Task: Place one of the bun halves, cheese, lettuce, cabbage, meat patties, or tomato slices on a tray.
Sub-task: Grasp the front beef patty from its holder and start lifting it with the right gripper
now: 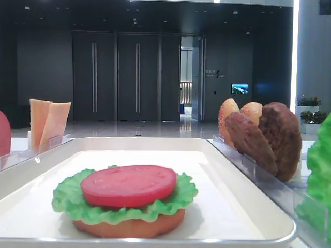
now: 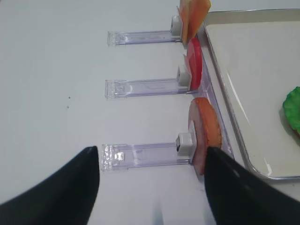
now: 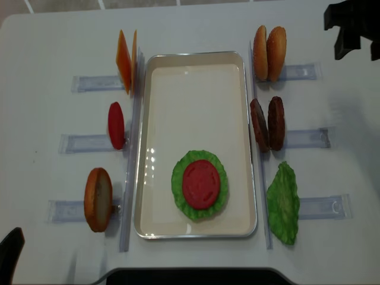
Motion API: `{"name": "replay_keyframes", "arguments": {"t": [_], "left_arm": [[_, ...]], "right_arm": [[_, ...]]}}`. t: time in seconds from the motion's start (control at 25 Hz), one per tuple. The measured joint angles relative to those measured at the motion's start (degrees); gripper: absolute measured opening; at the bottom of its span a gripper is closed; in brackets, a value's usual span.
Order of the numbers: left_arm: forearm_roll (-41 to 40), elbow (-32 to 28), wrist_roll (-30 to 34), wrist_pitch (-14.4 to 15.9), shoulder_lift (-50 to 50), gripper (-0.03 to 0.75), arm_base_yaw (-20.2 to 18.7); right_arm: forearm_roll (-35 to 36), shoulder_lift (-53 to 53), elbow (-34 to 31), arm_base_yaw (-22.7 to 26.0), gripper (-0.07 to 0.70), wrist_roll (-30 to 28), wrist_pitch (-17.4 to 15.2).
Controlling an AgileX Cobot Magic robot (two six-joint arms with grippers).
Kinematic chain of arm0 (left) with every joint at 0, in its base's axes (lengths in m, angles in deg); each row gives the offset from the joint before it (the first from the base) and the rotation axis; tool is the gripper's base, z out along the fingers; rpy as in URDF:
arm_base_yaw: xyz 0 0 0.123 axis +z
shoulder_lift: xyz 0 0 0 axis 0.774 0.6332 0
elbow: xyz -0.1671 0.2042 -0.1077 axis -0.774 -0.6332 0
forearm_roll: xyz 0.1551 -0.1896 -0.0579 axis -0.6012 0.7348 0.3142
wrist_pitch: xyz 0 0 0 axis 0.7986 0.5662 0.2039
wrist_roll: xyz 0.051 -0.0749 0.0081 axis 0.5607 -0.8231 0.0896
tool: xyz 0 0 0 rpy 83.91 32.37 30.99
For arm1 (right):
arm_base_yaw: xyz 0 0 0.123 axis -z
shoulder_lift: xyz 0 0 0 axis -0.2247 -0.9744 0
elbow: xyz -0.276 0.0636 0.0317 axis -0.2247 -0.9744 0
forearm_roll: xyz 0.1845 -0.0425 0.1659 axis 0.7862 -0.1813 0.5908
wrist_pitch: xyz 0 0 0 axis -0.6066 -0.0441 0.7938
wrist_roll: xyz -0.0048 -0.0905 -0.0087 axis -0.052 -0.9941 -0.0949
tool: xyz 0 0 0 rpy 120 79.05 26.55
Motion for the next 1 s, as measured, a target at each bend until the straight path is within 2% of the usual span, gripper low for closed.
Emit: {"name": "replay_keyframes", "arguments": {"t": [0.16, 0.32, 0.72, 1.0], "left_arm": [[0.0, 0.0, 0.0, 0.0, 0.0, 0.535, 0.0], [0.0, 0.0, 0.0, 0.0, 0.0, 0.535, 0.0], [0.0, 0.0, 0.0, 0.0, 0.0, 0.535, 0.0], [0.0, 0.0, 0.0, 0.0, 0.0, 0.535, 0.0]], "right_arm": [[0.0, 0.0, 0.0, -5.7, 0.433, 4.9, 0.0], [0.1, -0.2, 0.0, -9.0, 0.433, 8.4, 0.0], [0.8, -7.5, 0.0, -14.9, 0.433, 12.4, 0.0], [1.0, -11.2, 0.0, -15.5, 0.433, 14.0, 0.0]]}}
